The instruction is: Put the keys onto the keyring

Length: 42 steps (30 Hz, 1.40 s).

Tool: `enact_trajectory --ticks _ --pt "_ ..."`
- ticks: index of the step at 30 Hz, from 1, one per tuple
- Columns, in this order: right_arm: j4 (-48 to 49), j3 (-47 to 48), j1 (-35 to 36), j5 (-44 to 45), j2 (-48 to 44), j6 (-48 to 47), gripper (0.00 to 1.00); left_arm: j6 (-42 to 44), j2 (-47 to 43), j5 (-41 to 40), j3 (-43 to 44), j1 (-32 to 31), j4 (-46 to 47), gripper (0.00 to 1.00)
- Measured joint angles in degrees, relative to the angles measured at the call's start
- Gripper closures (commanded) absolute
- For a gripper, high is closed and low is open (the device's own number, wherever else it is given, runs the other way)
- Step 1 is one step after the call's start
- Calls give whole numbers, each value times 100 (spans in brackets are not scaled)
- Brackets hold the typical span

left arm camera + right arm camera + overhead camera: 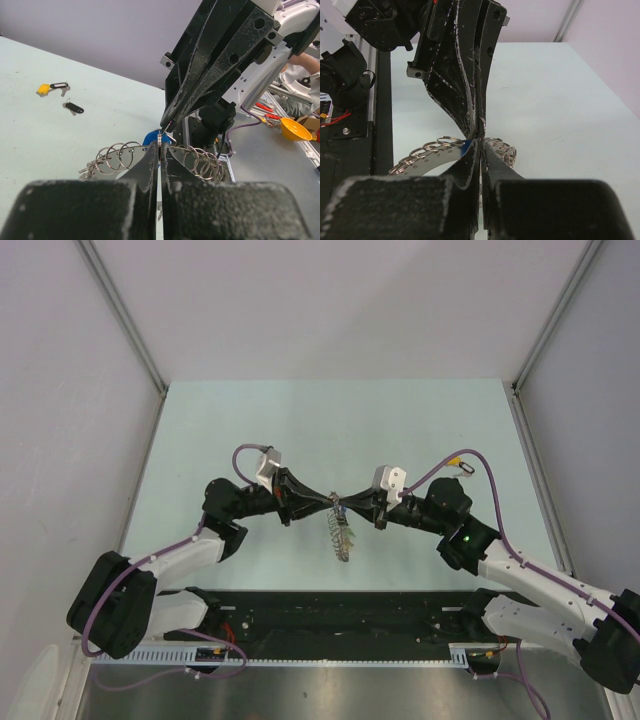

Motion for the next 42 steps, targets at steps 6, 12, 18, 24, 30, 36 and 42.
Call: enact_trajectory --ticks 6,12,18,24,30,36,42 --pt "0 0 -11 -2 0 0 100 0 0 2 0 0 7 99" --pt "0 0 -11 9 0 4 100 -2 0 4 0 0 44 100" --pt "-2 0 -26 72 0 22 100 -2 0 4 0 0 46 100" --pt "-2 0 -37 107 -2 24 100 -2 0 7 0 2 48 100" --pt "0 0 -37 52 -2 22 100 -2 0 9 0 0 52 100" --pt "2 0 -37 -42 0 24 100 -2 0 9 0 2 57 100" --pt "2 0 -37 -59 9 24 100 -2 0 11 0 0 79 100"
